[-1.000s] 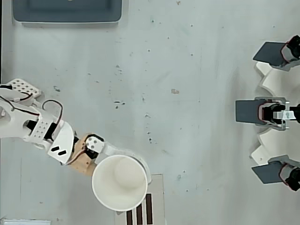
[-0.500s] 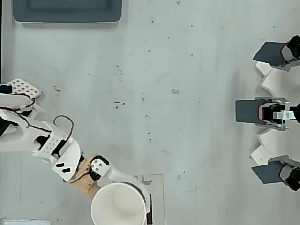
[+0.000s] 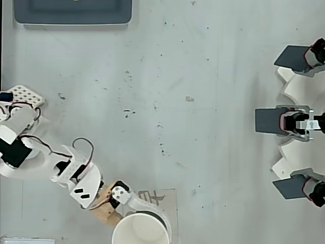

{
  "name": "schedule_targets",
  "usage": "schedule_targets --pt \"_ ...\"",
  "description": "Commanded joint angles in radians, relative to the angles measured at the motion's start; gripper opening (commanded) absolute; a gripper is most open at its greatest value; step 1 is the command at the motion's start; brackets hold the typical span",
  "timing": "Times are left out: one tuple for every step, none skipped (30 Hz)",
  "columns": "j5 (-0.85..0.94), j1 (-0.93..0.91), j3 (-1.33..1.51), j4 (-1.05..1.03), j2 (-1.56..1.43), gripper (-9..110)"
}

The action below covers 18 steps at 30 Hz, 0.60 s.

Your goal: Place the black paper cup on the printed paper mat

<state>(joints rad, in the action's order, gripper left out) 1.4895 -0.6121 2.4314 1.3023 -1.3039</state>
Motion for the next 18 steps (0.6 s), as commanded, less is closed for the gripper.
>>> schedule_targets --pt "-0.008 -0.012 -0.078 0.028 0.026 8" --pt "-0.008 -0.012 -0.092 0.028 0.043 8" --pt "-0.008 -0.012 -0.106 0.028 0.058 8" --pt "-0.008 -0.012 -0.12 0.028 0.075 8" --pt "-0.008 -0.012 -0.13 0.031 0.091 8" --pt "-0.008 -0.012 -0.141 0.032 0.104 8" --pt "-0.008 -0.014 -0.149 0.032 0.115 8" --pt "-0.008 -0.014 -0.155 0.034 0.126 8" --pt "-0.008 -0.014 -0.163 0.034 0.137 8" --pt "-0.008 -0.015 -0.167 0.034 0.147 8" --pt "-0.008 -0.015 -0.175 0.035 0.155 8" --pt "-0.008 -0.018 -0.183 0.035 0.164 8" --pt "-0.008 -0.021 -0.189 0.035 0.172 8" --pt "-0.008 -0.023 -0.196 0.035 0.178 7" --pt "-0.008 -0.026 -0.201 0.037 0.186 7" --pt "-0.008 -0.029 -0.202 0.037 0.192 7" --pt "-0.008 -0.031 -0.202 0.04 0.199 7" --pt "-0.008 -0.035 -0.202 0.044 0.206 7"
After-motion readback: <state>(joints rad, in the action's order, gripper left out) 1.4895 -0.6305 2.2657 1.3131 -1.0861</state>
